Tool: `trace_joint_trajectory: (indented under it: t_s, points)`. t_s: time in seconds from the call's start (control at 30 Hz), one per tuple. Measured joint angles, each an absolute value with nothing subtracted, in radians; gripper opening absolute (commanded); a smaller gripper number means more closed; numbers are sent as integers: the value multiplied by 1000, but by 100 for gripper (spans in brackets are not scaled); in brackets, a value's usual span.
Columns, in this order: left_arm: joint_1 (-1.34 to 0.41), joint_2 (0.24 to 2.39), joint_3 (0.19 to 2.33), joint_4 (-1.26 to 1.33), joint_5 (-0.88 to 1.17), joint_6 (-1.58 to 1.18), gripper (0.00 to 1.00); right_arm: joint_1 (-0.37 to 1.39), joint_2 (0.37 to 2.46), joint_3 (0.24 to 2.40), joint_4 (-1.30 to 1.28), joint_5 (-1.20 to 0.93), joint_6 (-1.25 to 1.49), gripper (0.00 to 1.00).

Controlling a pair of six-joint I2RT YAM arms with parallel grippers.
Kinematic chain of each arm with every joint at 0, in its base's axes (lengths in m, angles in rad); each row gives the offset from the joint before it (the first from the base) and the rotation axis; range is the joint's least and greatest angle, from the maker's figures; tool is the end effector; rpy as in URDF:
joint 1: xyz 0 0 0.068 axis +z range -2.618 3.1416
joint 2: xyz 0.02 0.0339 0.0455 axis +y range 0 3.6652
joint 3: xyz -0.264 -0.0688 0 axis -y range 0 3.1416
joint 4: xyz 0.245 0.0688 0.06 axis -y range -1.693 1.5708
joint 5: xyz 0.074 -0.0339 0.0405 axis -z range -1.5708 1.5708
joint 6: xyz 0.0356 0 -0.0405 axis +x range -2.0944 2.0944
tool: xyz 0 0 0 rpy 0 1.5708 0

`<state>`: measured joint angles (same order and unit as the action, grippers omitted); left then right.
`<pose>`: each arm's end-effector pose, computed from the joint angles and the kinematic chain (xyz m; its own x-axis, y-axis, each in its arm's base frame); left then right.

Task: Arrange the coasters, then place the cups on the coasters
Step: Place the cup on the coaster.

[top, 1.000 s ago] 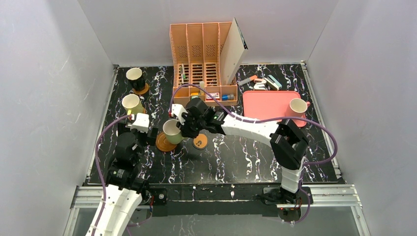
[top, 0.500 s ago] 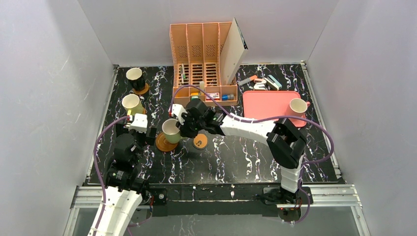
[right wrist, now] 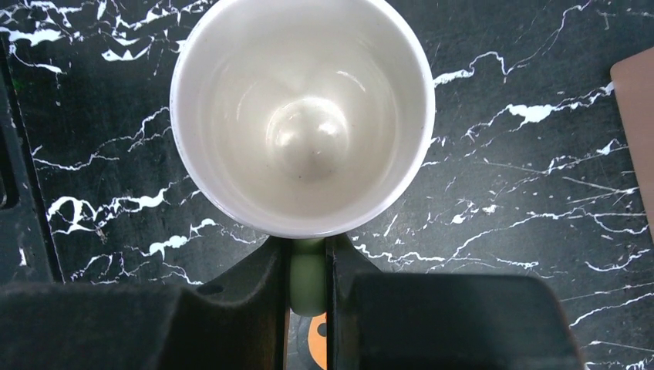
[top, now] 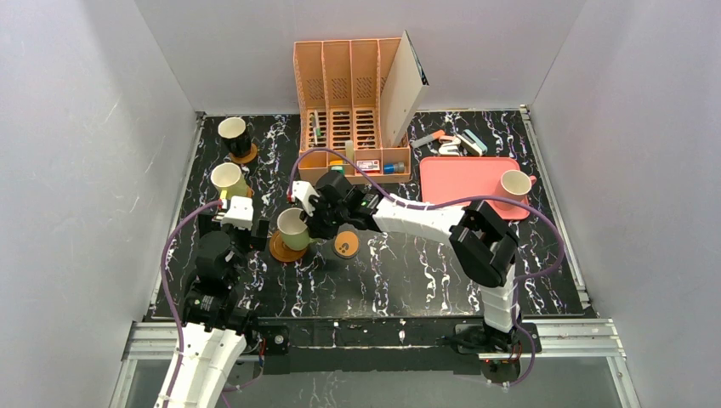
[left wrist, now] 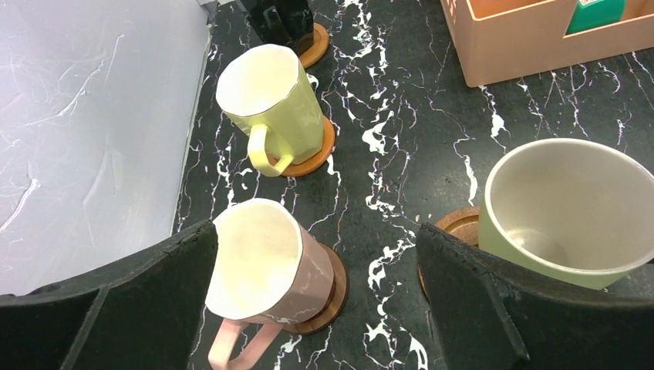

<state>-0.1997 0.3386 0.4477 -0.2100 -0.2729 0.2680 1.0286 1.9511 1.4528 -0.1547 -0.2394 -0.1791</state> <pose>0.1153 -0.0136 0.2766 -0.1142 0.2833 -0.9522 -0.0431 0.9562 0.2896 0.2240 0.3882 0.2283 -0.1429 -0.5727 -0.8072 -0.9703 0.2418 0.0003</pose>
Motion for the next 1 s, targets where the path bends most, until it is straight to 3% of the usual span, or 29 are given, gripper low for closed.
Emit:
trace_joint_trajectory:
  t_s: [1.0]
  points:
    - [-185, 338, 448, -210, -270, 268, 98, 1029, 2074, 1601, -208, -279, -155, 1]
